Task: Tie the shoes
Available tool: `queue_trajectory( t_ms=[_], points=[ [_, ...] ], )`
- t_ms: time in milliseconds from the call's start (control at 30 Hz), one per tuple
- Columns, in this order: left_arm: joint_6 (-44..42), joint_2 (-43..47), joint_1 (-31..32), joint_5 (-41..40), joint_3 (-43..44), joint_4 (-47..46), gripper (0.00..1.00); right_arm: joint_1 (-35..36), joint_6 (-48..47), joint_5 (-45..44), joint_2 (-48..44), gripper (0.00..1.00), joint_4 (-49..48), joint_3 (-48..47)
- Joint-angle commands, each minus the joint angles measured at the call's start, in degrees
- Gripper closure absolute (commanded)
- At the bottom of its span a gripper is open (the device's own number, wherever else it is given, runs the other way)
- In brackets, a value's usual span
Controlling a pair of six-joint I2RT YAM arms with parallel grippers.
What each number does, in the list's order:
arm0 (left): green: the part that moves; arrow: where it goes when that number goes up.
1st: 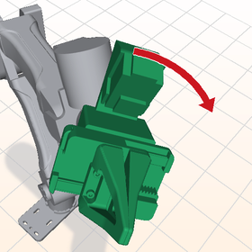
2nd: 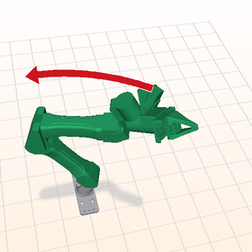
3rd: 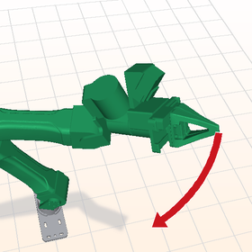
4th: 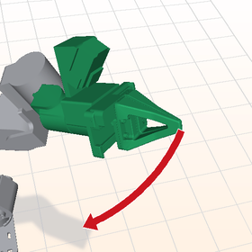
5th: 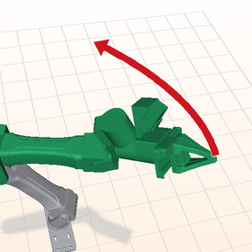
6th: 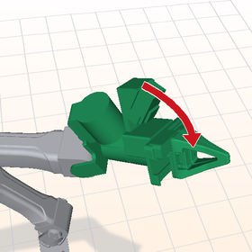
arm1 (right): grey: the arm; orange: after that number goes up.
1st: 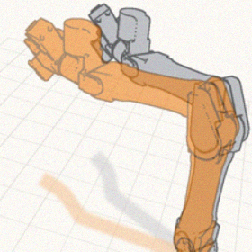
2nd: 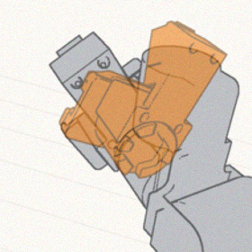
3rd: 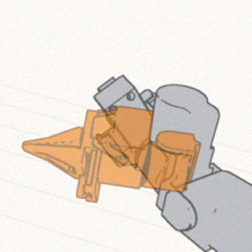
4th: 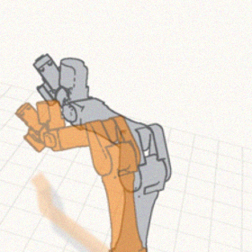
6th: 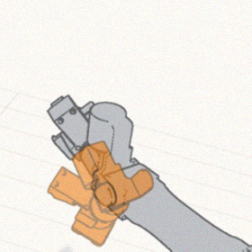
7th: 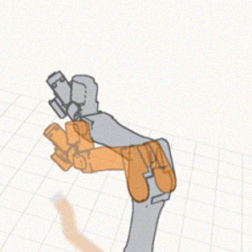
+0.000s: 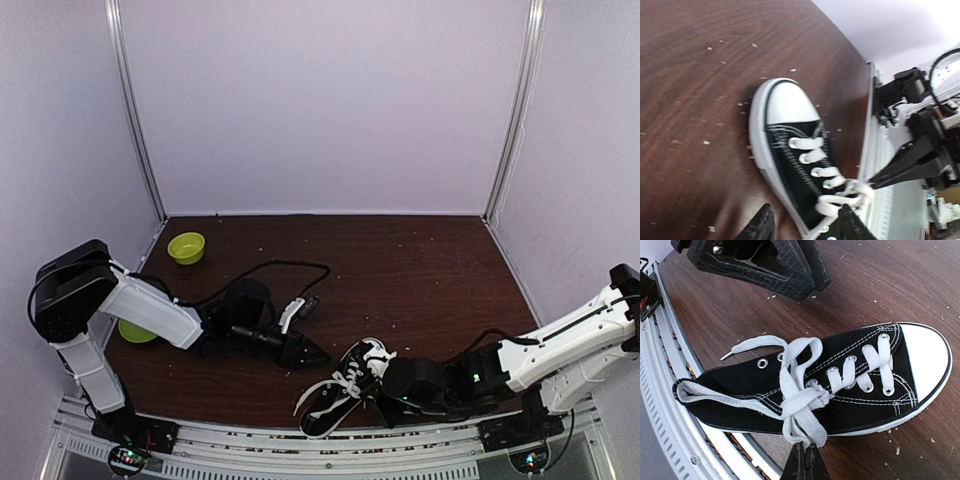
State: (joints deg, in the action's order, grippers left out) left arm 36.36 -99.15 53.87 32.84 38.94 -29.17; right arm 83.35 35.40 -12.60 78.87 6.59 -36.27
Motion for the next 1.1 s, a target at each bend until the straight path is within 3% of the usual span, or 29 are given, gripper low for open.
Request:
queue_trajectory(
  t_ms=[0,267,700,833,1000,1067],
  points=[
    [-4.5,-0.1,0.7,8.8,-0.8,-9.0,0.47,-0.5,0.7,0.3,-1.2,1.0,-1.6,0.3],
    [-2.9,-6.2,1.4,9.1,3.2,-7.8,0.43,-0.6,0.4,0.4,-1.0,1.0,-1.7,-0.2],
    [-0.9,-11.3,2.9,9.2,7.0,-6.5,0.53,-0.6,-0.3,0.7,0.1,1.0,-1.3,-1.1],
    [-0.7,-11.6,2.9,9.3,7.0,-6.1,0.68,-0.6,-0.4,0.5,0.1,1.0,-1.2,-1.1],
    [0.7,-11.2,2.9,9.5,5.9,-7.7,0.96,-0.6,-0.3,0.1,-0.3,1.0,-1.0,-1.0],
    [1.9,-10.8,2.9,9.3,5.1,-9.3,1.0,-0.6,-0.2,0.0,-0.5,1.0,-0.8,-1.0]
  ],
)
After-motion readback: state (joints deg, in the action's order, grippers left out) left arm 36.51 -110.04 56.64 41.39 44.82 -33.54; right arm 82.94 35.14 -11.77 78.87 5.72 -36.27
